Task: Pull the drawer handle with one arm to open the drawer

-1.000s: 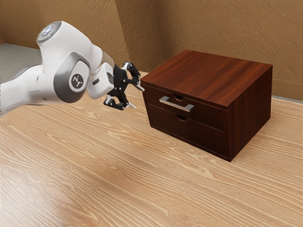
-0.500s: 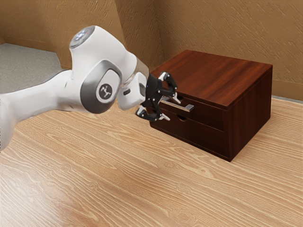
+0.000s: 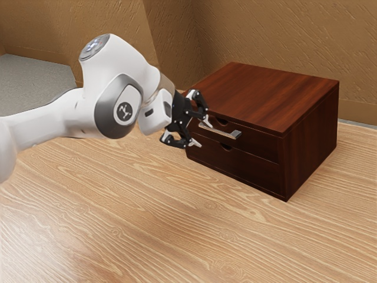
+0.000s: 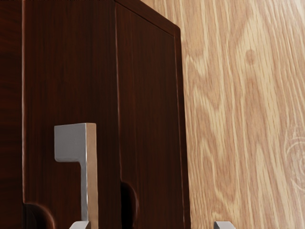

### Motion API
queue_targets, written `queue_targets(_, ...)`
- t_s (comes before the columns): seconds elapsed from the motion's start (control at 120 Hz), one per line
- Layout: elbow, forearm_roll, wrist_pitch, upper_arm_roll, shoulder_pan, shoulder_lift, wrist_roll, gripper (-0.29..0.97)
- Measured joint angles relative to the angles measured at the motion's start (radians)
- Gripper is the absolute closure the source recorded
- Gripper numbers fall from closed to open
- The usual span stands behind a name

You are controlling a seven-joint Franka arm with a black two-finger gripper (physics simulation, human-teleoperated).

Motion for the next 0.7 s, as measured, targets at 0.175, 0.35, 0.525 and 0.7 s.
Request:
queue_targets(0.175, 0.046, -0.001, 0.000, 0.000, -0.020, 0.037, 0.001, 0.39)
queue_targets(0.35, 0.084, -0.005, 0.001, 0.000, -0.016, 0.075, 0.001, 0.39)
queue_targets(0.525, 0.101, -0.011, 0.003, 0.000, -0.016, 0.106, 0.000, 0.42)
queue_targets(0.7, 0.117, -0.012, 0.005, 0.000, -0.016, 0.127, -0.003, 0.43)
